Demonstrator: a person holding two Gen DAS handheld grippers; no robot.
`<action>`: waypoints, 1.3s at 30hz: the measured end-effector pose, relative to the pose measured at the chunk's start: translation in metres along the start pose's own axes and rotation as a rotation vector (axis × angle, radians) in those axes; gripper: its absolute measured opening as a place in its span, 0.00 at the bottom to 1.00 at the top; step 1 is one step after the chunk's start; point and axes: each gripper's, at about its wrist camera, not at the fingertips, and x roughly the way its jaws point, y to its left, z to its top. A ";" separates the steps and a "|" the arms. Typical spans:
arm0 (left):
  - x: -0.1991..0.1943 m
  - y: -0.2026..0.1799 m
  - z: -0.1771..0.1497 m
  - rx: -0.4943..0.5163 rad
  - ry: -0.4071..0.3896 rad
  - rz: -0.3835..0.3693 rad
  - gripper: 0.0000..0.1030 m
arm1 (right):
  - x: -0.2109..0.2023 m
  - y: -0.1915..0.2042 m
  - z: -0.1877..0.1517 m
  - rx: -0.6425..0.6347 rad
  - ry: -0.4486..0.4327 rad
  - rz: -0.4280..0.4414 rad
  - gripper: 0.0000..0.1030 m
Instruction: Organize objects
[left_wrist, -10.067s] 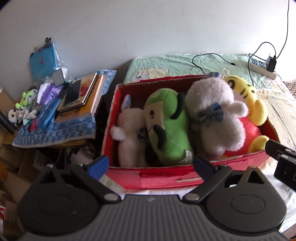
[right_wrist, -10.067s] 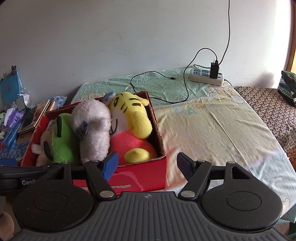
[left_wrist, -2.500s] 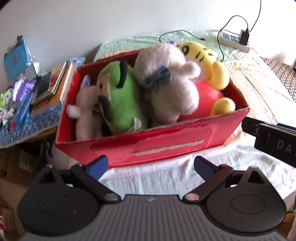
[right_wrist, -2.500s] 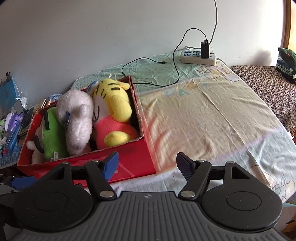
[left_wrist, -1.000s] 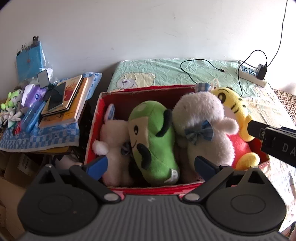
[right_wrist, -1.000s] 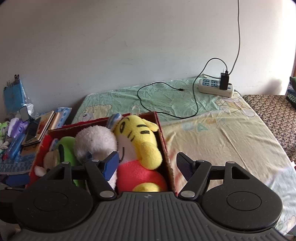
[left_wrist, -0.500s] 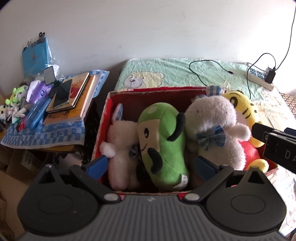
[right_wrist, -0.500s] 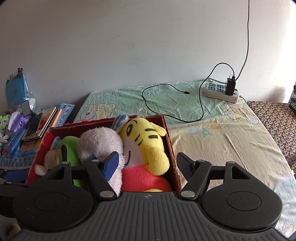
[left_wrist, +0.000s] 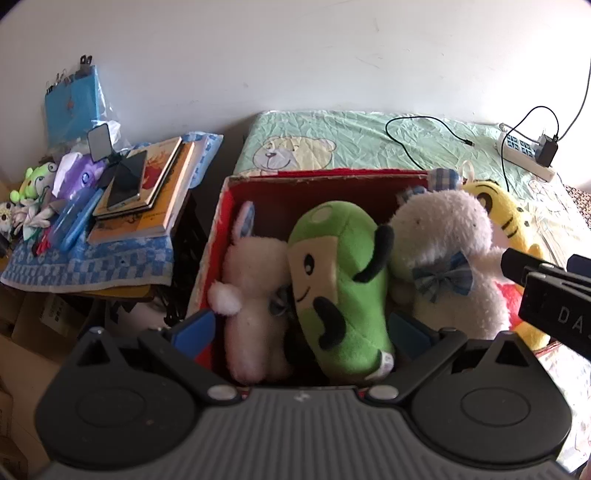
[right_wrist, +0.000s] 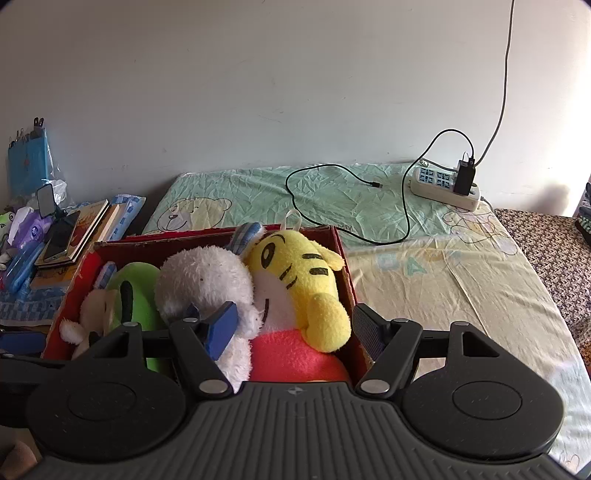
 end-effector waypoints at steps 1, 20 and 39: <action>0.000 0.001 0.001 0.000 -0.003 0.000 0.98 | 0.001 0.001 0.001 -0.001 0.000 0.000 0.70; -0.005 0.010 -0.001 0.005 -0.003 0.023 0.98 | 0.001 0.005 -0.003 0.056 0.036 0.062 0.72; -0.014 0.004 -0.016 0.012 0.003 0.079 0.98 | -0.021 -0.010 -0.019 0.099 0.010 0.132 0.72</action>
